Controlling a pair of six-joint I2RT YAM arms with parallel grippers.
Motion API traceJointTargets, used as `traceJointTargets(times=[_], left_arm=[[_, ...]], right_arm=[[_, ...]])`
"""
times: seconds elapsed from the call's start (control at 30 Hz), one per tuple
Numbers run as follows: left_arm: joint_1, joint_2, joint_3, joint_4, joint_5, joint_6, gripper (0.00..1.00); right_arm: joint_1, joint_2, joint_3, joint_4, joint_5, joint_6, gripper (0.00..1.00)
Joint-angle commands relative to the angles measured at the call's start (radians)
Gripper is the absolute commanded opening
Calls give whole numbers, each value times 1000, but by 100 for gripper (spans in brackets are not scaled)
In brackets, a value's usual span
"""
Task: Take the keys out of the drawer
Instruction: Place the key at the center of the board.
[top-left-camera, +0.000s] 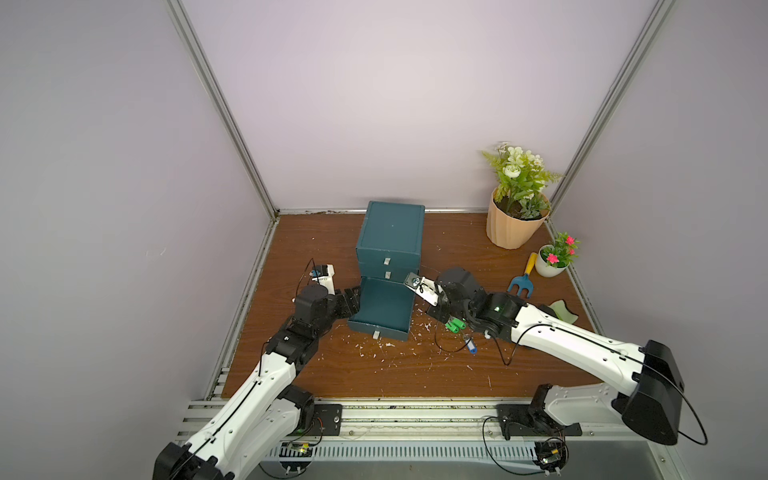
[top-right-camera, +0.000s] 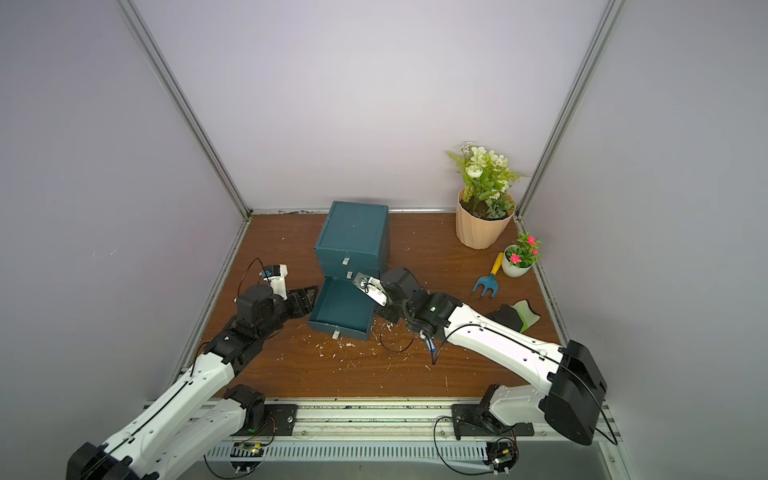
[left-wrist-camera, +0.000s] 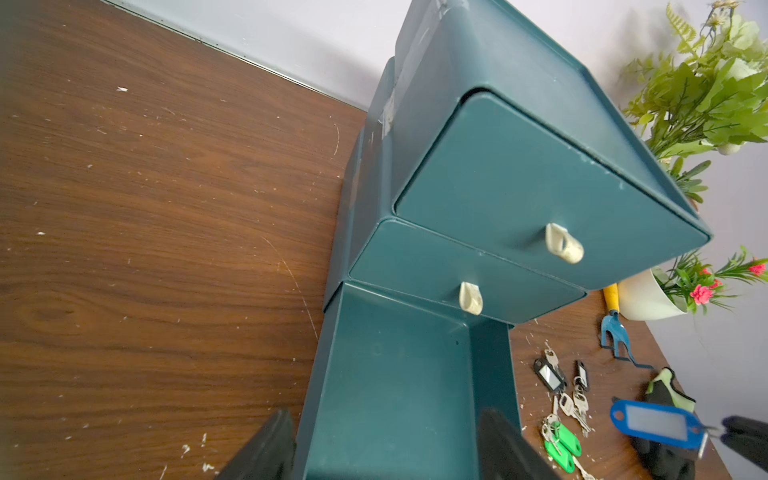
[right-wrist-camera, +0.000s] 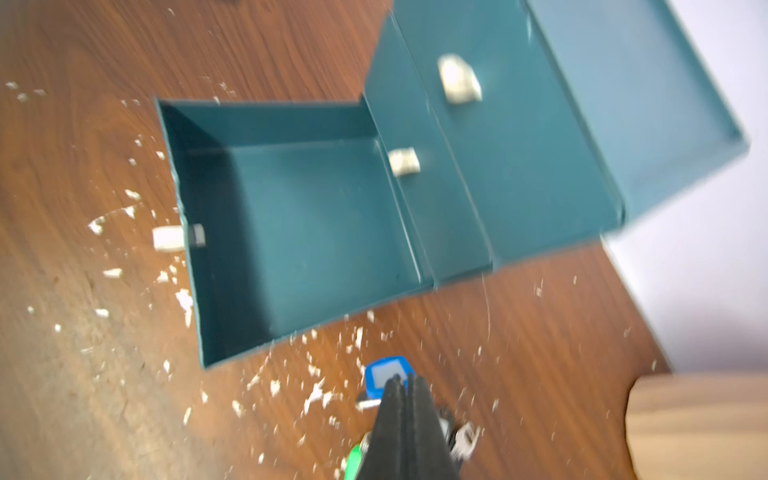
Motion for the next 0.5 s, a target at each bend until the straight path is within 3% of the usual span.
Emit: traceJointTargets(times=[0.0,0.33,0.37,0.47], left_arm=[[-27,16,31,15,6,33,69],[-33,52,21,-15,54,-14,61],[-34,54,24,-22,65,-10,60],[-35,43,21,-52,62,-4,59]], right_arm=[[-33,-62,-94,-9,14,134,0],[-151,-46,-230,56,-71,226,2],[-155,-38,-231,58,-73,236,15],[-163,-20,-204,44,-88,254,32]])
